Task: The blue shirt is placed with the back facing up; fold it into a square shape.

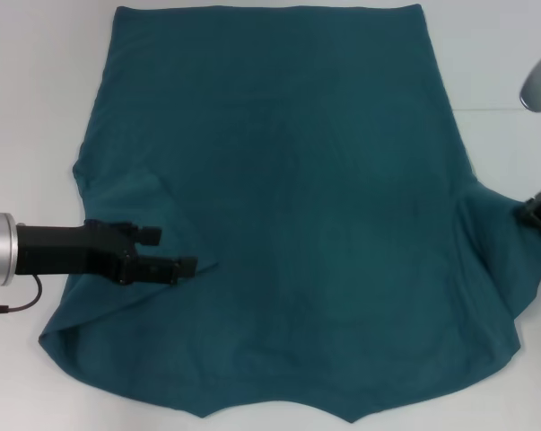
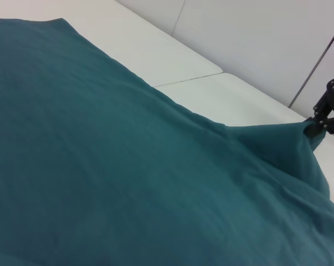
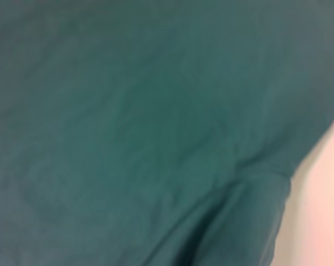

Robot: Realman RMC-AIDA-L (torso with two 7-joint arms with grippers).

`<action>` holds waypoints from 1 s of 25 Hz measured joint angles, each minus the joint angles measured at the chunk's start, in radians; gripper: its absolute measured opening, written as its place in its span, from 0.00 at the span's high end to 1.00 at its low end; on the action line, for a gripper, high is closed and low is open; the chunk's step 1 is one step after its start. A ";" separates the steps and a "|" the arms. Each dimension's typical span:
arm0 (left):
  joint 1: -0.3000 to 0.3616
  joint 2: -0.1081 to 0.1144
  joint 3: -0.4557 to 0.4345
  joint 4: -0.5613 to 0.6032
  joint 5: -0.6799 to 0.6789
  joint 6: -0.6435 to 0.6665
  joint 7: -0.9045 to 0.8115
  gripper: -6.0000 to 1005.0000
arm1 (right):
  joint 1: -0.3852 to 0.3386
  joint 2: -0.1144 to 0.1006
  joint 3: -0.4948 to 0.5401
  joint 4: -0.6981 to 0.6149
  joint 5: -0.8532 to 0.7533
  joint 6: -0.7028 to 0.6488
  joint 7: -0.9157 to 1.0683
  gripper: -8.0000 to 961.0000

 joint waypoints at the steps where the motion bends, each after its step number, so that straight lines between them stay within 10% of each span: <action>1: 0.001 0.000 0.000 0.000 0.000 0.000 -0.002 0.06 | 0.009 0.001 -0.001 -0.004 0.002 -0.006 0.001 0.95; 25: 0.027 0.006 0.009 -0.001 0.001 0.005 -0.013 0.06 | 0.120 0.002 -0.146 0.181 0.189 0.180 0.143 0.82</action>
